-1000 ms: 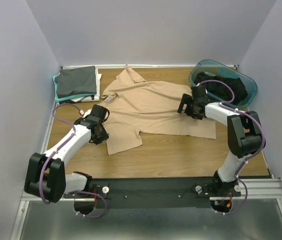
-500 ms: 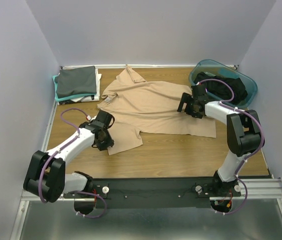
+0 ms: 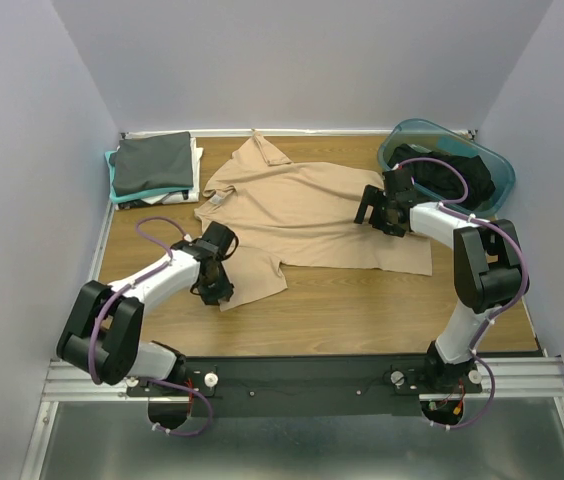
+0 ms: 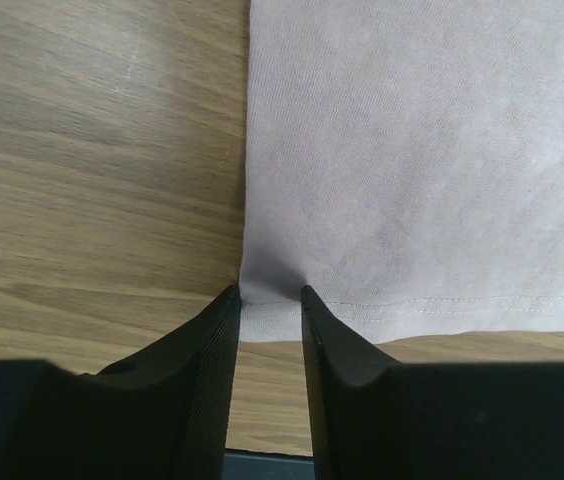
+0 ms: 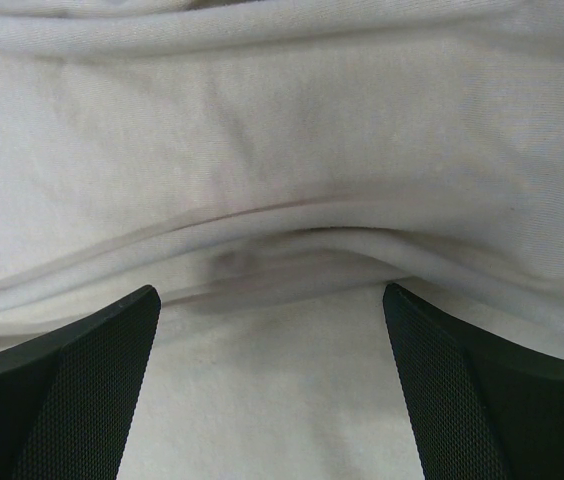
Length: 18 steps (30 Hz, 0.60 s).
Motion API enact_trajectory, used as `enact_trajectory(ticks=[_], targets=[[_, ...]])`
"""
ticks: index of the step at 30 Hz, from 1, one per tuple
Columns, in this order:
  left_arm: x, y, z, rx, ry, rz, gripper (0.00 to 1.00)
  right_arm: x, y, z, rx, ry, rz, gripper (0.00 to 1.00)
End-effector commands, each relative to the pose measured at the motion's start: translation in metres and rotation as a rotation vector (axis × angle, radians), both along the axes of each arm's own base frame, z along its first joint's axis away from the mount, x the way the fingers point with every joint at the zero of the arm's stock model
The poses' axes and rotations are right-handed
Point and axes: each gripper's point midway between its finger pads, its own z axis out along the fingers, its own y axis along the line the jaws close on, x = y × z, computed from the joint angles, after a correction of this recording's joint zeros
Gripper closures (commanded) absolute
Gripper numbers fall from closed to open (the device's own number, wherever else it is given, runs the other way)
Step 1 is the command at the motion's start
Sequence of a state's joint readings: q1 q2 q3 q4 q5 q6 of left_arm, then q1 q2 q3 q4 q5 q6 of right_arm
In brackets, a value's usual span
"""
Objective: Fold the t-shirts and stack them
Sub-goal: Fold the tshirt
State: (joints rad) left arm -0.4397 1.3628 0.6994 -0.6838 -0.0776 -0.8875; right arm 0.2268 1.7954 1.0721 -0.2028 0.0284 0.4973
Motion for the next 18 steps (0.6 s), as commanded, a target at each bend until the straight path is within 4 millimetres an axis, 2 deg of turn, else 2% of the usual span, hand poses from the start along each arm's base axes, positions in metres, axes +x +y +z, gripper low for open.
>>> enact_trajectory(ticks=[1, 3, 4, 5, 11, 16, 18], targets=[[-0.004, -0.002, -0.009, 0.009, 0.046, -0.005, 0.64, -0.015, -0.001, -0.013, 0.008, 0.063, 0.004, 0.01], [-0.005, -0.003, -0.011, 0.008, 0.054, -0.014, 0.72, -0.015, -0.001, -0.012, 0.008, 0.062, 0.004, 0.01], [-0.006, -0.002, -0.012, 0.012, 0.060, -0.014, 0.94, -0.015, -0.002, -0.012, 0.008, 0.063, 0.002, 0.01], [-0.005, -0.002, -0.011, 0.013, 0.058, -0.015, 1.00, -0.014, -0.001, -0.011, 0.008, 0.061, 0.004, 0.01], [0.007, -0.006, 0.001, 0.000, -0.003, -0.017, 1.00, -0.012, 0.007, 0.003, 0.045, 0.036, 0.036, 0.01], [0.035, -0.014, 0.033, -0.043, -0.128, 0.003, 1.00, -0.016, 0.006, 0.026, 0.049, 0.002, 0.040, 0.01], [0.047, -0.017, 0.046, -0.063, -0.179, 0.011, 1.00, -0.023, -0.002, 0.030, 0.017, 0.017, 0.023, 0.01]])
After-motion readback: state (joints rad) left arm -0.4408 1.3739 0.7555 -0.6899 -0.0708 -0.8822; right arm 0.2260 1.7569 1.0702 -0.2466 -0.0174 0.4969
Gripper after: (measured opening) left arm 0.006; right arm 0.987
